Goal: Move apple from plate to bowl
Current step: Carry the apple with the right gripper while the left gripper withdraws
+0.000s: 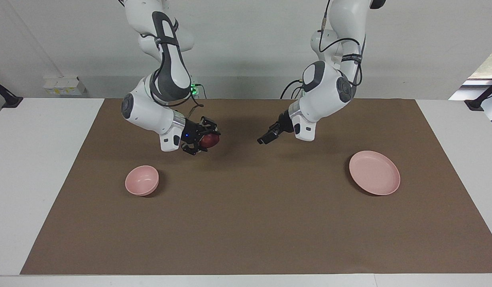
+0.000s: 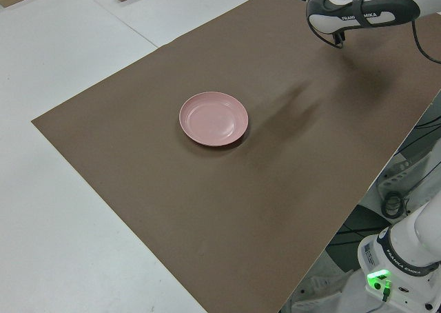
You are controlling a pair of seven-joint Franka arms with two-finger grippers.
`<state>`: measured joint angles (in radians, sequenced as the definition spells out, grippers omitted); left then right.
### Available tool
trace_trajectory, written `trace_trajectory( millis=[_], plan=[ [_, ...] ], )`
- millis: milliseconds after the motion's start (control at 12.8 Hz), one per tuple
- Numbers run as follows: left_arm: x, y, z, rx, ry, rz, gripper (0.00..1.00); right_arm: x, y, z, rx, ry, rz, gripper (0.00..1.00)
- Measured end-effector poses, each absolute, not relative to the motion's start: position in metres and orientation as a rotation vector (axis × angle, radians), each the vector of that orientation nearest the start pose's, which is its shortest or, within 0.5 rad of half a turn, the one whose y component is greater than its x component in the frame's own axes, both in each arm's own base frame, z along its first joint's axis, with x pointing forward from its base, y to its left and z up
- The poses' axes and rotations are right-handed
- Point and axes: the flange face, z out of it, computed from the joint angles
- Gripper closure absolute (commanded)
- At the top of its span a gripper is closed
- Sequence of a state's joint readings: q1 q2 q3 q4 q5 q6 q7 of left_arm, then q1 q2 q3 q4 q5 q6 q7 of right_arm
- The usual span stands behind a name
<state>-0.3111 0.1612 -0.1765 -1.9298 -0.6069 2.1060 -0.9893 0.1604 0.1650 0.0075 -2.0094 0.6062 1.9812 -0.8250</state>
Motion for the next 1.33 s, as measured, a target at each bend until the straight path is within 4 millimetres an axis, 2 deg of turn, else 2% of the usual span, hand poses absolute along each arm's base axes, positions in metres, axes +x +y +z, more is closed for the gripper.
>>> trace_trajectory(
  millis=[156,313,469,547,860,1017,1095,1251,1330],
  plan=[
    [0.536,-0.275,0.417,-3.194,-1.303,0.459,0.0,0.567,0.119,0.378,-2.533,-1.054,0.035,0.74],
    [0.551,-0.259,0.417,-3.182,-1.168,0.289,0.0,0.579,0.101,0.387,-2.615,-1.172,0.045,0.74],
    [0.562,-0.246,0.417,-3.206,-0.985,0.182,0.0,0.594,0.081,0.402,-2.719,-1.331,0.047,0.75],
    [0.57,-0.231,0.419,-3.228,-0.894,0.144,0.0,0.604,0.074,0.407,-2.783,-1.435,0.013,0.75],
    [0.602,-0.138,0.426,-3.277,-0.614,0.02,0.0,0.628,0.048,0.394,-2.914,-1.766,-0.078,0.75],
    [0.608,-0.102,0.435,-3.236,-0.458,-0.004,0.0,0.631,0.035,0.383,-2.944,-1.856,-0.084,0.75],
    [0.608,-0.095,0.443,-3.2,-0.368,-0.003,0.0,0.628,0.033,0.374,-2.953,-1.884,-0.075,0.74],
    [0.606,-0.094,0.462,-3.153,-0.276,0.009,0.0,0.621,0.033,0.359,-2.966,-1.895,-0.046,0.67],
    [0.605,-0.095,0.473,-3.139,-0.259,0.016,0.0,0.617,0.033,0.352,-2.966,-1.892,-0.024,0.51]
  ],
)
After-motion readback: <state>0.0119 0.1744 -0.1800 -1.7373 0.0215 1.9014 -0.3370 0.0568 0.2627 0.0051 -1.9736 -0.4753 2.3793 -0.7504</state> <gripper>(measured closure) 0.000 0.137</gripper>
